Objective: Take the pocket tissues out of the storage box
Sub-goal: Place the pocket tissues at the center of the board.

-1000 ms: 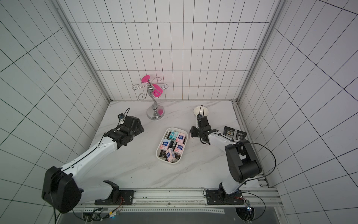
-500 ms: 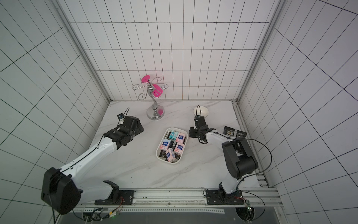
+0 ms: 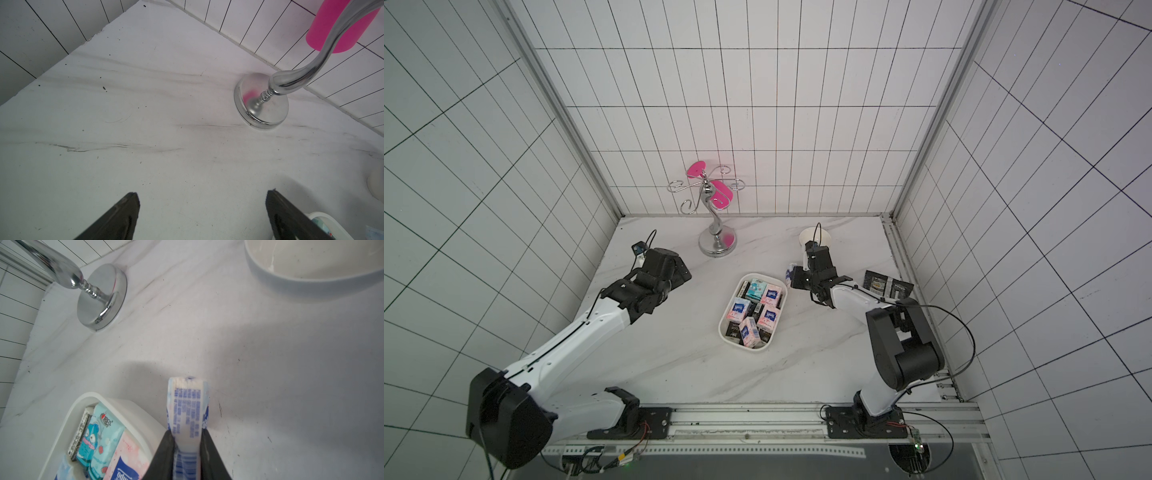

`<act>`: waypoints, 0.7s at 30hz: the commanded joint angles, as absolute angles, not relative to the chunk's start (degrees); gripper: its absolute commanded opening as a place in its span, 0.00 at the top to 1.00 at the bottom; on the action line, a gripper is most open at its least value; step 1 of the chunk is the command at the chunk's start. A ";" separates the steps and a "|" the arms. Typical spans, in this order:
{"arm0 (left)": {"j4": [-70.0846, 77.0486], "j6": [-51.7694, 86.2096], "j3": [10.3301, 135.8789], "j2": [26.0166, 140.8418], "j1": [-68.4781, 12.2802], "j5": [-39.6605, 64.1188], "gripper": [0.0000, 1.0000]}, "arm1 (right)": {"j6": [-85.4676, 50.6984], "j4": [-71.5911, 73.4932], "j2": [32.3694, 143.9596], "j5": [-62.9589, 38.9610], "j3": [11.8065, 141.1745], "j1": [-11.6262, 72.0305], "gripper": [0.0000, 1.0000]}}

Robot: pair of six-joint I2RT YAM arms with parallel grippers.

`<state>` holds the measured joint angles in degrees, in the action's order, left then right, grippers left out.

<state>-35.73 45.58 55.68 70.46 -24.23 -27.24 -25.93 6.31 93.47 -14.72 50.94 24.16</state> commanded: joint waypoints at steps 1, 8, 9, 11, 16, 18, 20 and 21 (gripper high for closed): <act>-34.69 45.06 55.12 69.70 -24.35 -26.61 0.02 | -28.77 9.61 96.70 -22.83 50.03 21.73 0.77; -34.76 45.00 55.03 69.35 -24.35 -26.54 0.02 | -29.89 12.66 102.89 -27.60 49.75 18.80 0.76; -34.74 45.02 55.05 69.26 -24.35 -26.54 0.02 | -29.80 12.53 103.33 -27.62 49.75 18.62 0.75; -34.76 44.91 55.04 69.22 -24.35 -26.63 0.02 | -29.58 12.44 103.62 -27.06 49.41 18.25 0.75; -34.49 44.90 55.02 69.17 -24.35 -26.38 0.02 | -27.82 9.35 102.98 -23.50 49.09 17.89 0.58; -34.41 44.83 55.15 69.34 -24.40 -26.28 0.02 | -26.87 7.65 102.38 -22.23 49.31 17.92 0.53; -34.28 44.87 55.15 69.43 -24.36 -26.20 0.02 | -26.31 6.54 101.66 -21.14 49.39 17.93 0.51; -34.17 44.86 55.15 69.43 -24.42 -26.19 0.02 | -26.00 5.74 101.15 -20.42 49.48 17.93 0.50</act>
<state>-35.33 45.43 55.64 70.28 -24.23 -26.57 -27.83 10.11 102.48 -23.44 50.74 18.33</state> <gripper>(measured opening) 0.978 0.495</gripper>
